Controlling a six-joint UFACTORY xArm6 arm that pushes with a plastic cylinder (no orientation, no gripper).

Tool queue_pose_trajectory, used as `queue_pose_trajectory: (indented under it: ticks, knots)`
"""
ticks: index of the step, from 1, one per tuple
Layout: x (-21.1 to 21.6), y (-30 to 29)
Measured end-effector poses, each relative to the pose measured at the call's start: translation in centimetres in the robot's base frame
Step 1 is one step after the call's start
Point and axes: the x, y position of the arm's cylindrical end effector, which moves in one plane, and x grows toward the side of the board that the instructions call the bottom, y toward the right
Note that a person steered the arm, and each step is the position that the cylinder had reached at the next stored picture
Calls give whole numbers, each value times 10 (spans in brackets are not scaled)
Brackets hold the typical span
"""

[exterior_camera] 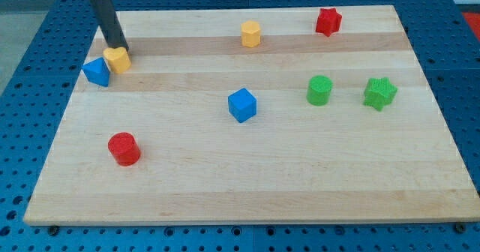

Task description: Keep the yellow hexagon close to the blue triangle

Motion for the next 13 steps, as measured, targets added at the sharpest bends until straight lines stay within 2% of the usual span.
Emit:
queue_pose_trajectory:
  ticks: [1, 2, 4, 5, 7, 10, 11, 12, 13]
  knots:
    - [8, -6]
    - [-12, 25]
    - [-107, 149]
    - [-111, 216]
    - [-79, 251]
    - [-39, 266]
    - [-41, 311]
    - [-29, 327]
    - [-15, 279]
